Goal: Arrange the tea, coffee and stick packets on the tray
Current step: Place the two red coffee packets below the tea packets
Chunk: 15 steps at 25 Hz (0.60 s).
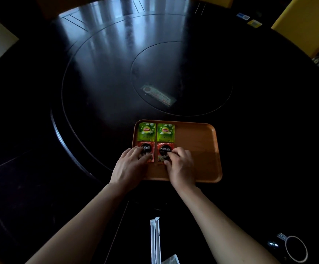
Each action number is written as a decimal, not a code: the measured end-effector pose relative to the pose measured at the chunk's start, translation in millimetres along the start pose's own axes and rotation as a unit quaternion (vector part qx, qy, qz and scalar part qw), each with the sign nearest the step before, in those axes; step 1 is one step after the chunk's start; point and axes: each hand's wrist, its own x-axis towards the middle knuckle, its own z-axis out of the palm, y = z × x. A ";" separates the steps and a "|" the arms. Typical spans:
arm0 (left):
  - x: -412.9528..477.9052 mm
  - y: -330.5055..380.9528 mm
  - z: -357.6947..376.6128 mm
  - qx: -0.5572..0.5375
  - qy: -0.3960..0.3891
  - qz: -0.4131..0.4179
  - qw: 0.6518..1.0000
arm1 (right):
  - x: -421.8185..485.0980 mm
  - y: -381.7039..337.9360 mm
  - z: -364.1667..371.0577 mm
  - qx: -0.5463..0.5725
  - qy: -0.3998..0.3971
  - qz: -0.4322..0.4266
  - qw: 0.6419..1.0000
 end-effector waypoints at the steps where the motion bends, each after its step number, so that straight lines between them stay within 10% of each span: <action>1: 0.5 0.9 0.5 0.001 0.001 0.001 1.000 | 0.7 -0.5 0.3 -0.001 0.000 0.003 1.000; 15: 0.2 0.0 3.2 0.006 0.020 0.008 1.000 | 4.5 0.8 4.2 -0.012 0.009 -0.002 1.000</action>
